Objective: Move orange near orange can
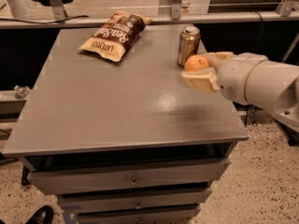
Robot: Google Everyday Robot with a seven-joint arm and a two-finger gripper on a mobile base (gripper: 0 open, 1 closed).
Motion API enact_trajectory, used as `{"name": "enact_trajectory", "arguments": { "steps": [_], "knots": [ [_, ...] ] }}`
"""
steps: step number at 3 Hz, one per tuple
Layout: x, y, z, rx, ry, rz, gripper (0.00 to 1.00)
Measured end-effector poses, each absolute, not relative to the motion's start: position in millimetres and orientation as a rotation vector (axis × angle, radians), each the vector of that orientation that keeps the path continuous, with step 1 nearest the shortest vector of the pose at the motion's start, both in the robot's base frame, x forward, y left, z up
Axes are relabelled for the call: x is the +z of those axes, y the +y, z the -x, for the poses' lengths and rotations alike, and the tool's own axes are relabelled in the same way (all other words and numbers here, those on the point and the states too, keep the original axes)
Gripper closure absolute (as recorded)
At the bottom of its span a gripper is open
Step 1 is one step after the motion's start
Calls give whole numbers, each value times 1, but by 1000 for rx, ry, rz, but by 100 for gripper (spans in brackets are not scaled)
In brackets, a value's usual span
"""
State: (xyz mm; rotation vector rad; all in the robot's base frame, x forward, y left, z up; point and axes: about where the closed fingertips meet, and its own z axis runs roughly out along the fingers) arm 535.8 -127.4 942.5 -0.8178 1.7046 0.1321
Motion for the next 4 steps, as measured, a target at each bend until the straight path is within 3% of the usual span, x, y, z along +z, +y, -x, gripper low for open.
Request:
{"name": "enact_trajectory", "arguments": {
  "steps": [2,4],
  "knots": [
    [920,-207,-599,42,1785,718,100],
    [891,-221,-649,95,1818,656,100]
  ]
}}
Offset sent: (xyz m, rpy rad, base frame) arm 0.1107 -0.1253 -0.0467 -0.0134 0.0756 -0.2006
